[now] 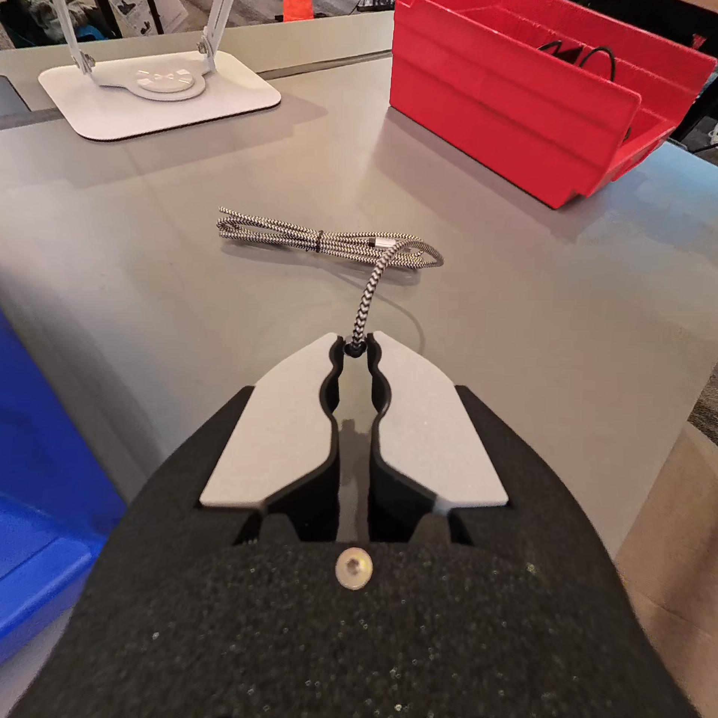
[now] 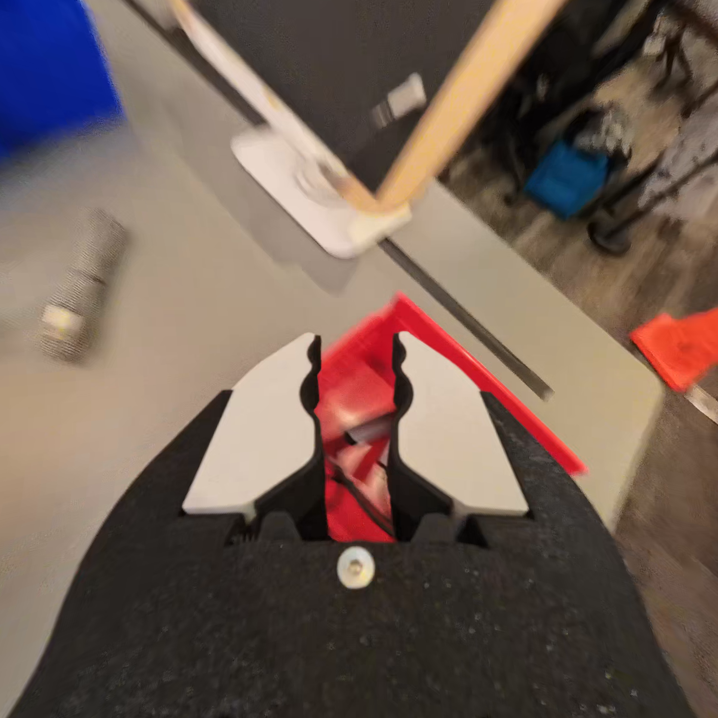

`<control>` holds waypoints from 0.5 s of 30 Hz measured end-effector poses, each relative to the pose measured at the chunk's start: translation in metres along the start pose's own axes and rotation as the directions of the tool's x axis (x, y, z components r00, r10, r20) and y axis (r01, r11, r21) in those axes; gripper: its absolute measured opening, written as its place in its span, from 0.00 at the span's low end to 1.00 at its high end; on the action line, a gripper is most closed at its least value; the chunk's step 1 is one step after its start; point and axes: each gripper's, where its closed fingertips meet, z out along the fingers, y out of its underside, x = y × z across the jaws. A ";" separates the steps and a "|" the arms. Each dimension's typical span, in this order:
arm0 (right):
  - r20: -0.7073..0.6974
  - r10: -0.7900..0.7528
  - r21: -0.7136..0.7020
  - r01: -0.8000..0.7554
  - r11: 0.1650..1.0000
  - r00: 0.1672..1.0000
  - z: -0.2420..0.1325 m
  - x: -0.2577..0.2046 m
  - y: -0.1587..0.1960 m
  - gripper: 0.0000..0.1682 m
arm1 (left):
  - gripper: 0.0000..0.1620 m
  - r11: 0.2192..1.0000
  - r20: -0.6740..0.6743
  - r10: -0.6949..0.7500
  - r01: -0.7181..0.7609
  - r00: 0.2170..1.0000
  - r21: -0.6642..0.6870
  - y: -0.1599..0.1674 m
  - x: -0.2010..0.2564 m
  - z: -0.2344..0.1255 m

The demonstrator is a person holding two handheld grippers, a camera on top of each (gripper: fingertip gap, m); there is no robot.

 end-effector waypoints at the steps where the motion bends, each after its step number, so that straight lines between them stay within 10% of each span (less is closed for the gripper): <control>1: 0.054 0.033 0.099 -0.038 0.994 0.998 -0.010 -0.026 -0.020 0.21 | 0.07 1.000 -0.005 0.002 -0.002 1.000 -0.001 0.000 0.001 0.000; 7: 0.381 0.188 -0.012 -0.198 0.980 0.905 0.031 -0.181 -0.025 0.30 | 0.07 0.999 -0.042 0.034 -0.035 0.999 -0.017 0.003 0.019 0.007; 15: 0.410 0.120 -0.324 0.021 0.946 0.904 0.148 -0.263 0.020 0.29 | 0.07 0.998 -0.067 0.053 -0.055 0.996 -0.030 0.006 0.036 0.011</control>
